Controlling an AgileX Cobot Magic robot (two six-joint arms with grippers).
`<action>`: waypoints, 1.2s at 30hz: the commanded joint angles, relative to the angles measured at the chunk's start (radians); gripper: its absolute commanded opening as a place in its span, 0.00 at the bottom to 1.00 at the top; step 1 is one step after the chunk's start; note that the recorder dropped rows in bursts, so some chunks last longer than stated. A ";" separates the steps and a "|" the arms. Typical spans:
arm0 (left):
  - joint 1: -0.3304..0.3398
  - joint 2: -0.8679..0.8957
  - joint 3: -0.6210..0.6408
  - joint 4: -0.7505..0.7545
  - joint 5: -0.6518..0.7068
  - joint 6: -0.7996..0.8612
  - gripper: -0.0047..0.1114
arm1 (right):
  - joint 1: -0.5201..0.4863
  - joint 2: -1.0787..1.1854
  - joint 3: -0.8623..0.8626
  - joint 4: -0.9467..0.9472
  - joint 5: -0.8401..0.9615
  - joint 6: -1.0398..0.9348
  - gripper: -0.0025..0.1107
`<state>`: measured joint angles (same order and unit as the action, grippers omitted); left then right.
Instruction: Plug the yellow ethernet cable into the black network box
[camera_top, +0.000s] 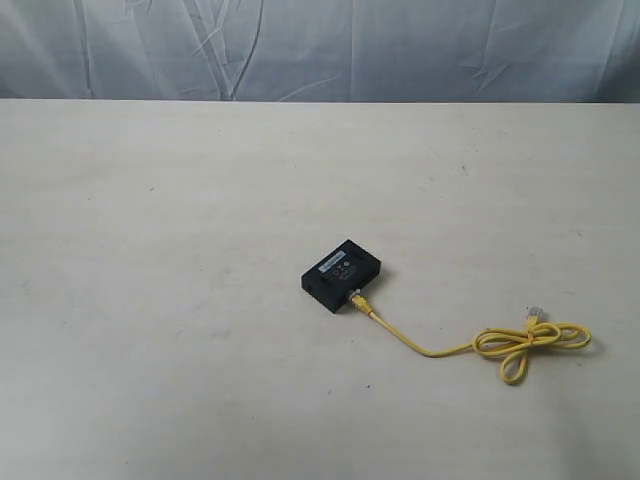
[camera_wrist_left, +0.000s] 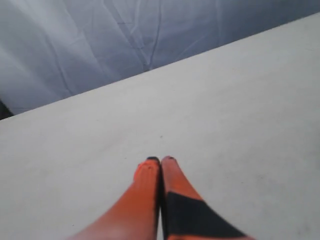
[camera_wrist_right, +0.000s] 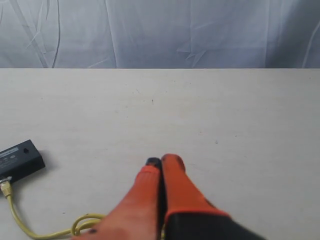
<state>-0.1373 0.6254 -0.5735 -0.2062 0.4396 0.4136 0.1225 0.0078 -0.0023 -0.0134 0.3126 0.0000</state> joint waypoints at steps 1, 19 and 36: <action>0.099 -0.171 0.165 -0.013 -0.112 -0.014 0.04 | -0.005 -0.008 0.002 -0.001 -0.008 0.000 0.02; 0.122 -0.625 0.574 0.070 -0.152 -0.012 0.04 | -0.005 -0.008 0.002 -0.001 -0.009 0.000 0.02; 0.124 -0.625 0.574 0.159 -0.155 -0.316 0.04 | -0.005 -0.008 0.002 -0.001 -0.008 0.000 0.02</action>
<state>-0.0159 0.0068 -0.0047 -0.0481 0.2897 0.1306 0.1225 0.0078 -0.0023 -0.0134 0.3126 0.0000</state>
